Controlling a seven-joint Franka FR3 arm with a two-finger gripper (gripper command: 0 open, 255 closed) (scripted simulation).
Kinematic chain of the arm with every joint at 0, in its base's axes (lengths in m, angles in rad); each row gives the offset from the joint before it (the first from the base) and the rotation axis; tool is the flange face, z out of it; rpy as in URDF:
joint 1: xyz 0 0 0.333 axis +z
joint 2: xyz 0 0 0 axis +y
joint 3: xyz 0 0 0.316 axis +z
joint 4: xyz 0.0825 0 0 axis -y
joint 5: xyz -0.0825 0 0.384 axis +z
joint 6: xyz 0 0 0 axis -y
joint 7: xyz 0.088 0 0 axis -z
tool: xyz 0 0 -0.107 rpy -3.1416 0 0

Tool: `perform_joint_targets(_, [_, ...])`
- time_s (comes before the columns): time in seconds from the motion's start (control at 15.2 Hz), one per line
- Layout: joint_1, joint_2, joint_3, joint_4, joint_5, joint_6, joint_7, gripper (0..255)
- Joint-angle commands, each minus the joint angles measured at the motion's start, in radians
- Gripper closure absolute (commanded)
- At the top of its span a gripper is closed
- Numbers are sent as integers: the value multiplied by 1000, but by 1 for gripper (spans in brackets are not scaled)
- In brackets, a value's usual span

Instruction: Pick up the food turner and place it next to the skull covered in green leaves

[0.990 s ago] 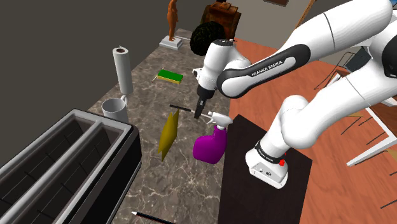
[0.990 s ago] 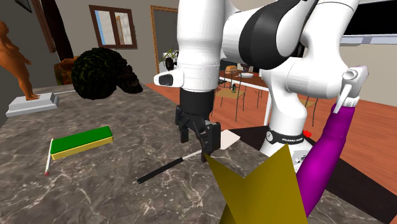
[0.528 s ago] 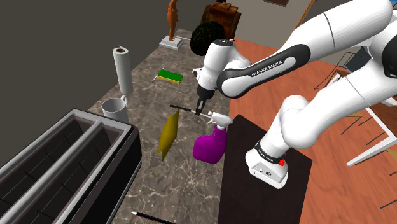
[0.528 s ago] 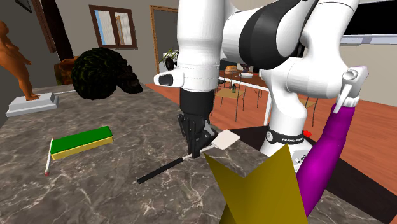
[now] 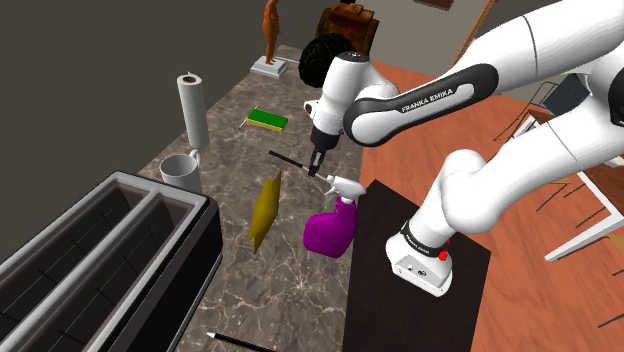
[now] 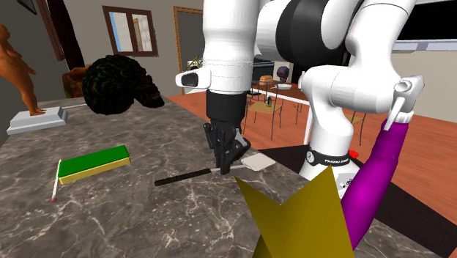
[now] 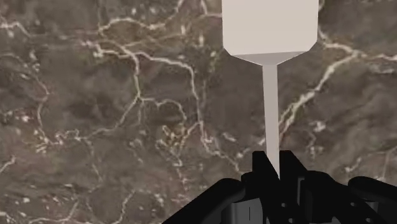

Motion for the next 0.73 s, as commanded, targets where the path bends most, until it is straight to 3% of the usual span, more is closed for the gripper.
perform_joint_targets(0.0, [0, -22, 1, 14, 0, -36, 2, 255])
perform_joint_targets(0.66, [0, -100, -1, 100, -2, -201, 3, 255])
